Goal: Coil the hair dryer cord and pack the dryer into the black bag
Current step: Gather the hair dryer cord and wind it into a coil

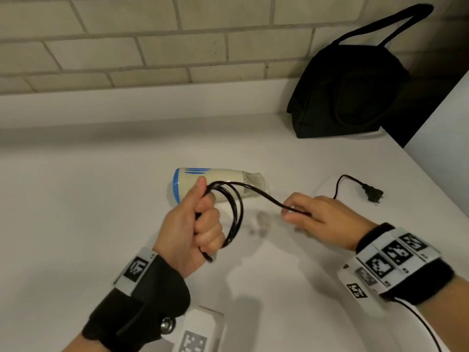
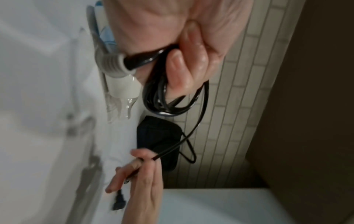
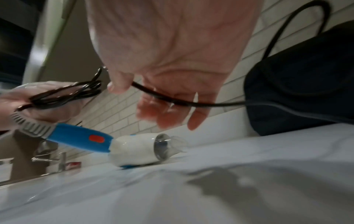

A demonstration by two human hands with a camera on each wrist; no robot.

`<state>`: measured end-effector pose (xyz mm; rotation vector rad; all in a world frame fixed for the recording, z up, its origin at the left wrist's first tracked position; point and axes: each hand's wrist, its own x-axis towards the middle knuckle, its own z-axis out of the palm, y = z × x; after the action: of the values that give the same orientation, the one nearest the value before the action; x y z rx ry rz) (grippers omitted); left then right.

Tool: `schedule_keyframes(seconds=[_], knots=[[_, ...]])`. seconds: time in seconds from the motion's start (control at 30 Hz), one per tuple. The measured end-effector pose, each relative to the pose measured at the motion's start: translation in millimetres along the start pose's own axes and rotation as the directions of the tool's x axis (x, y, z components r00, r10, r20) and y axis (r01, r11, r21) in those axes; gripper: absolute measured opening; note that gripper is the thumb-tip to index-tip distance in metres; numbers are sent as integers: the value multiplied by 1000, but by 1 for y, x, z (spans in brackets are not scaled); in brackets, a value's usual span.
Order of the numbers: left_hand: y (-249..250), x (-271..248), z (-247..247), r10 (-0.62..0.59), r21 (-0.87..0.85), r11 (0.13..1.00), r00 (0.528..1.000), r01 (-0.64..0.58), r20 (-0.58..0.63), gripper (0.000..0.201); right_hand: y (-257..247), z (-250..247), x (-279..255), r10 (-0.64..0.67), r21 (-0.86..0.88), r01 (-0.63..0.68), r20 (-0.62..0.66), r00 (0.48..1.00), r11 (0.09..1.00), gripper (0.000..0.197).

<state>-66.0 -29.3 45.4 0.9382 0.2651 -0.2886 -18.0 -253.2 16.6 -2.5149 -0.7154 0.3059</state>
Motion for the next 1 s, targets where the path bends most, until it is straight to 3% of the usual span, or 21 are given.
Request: schedule_keyframes(seconds=[0.07, 0.17, 0.23, 0.3, 0.37, 0.43, 0.47, 0.53, 0.6, 0.73, 0.8, 0.9, 1.0], knots=[[6, 1, -1, 40, -58, 997, 998, -42, -45, 53, 5, -3, -4, -43, -9, 43, -156, 987, 999, 29], [5, 2, 5, 103, -84, 990, 990, -112, -100, 55, 2, 1, 0, -149, -197, 93, -291, 945, 976, 39], [1, 2, 13, 186, -3, 982, 975, -188, -120, 51, -6, 10, 5, -161, -308, 76, -260, 952, 948, 34], [-4, 1, 25, 276, 152, 954, 956, -260, -96, 47, -21, 19, 12, -145, -388, 83, -135, 980, 918, 26], [-14, 0, 34, 381, 373, 860, 924, -347, -19, 44, -42, 30, 11, -132, -463, 96, -46, 990, 881, 26], [-26, 2, 38, 482, 592, 666, 868, -453, 121, 36, -68, 33, 5, -132, -471, 119, 7, 991, 874, 28], [-30, 3, 37, 507, 661, 565, 840, -494, 193, 33, -79, 33, 3, -170, -463, 133, -39, 985, 876, 25], [-34, 7, 30, 504, 735, 446, 822, -511, 265, 30, -84, 34, 2, -212, -385, 210, 38, 977, 899, 18], [-36, 11, 21, 472, 759, 419, 833, -499, 287, 27, -82, 27, -2, -207, -258, 226, 99, 973, 939, 23], [-45, 10, 15, 405, 779, 387, 850, -493, 337, 36, -74, 16, -14, -296, -252, 278, -39, 954, 927, 30], [-48, 11, 14, 370, 801, 357, 860, -480, 350, 40, -73, 13, -17, -286, -158, 271, -79, 955, 950, 29], [-45, 13, 12, 314, 808, 366, 879, -462, 360, 45, -66, 5, -15, -174, 1, 176, -132, 976, 984, 27], [-41, 11, 12, 235, 787, 465, 914, -405, 331, 48, -56, -3, -13, -116, 116, 130, -120, 986, 985, 31]])
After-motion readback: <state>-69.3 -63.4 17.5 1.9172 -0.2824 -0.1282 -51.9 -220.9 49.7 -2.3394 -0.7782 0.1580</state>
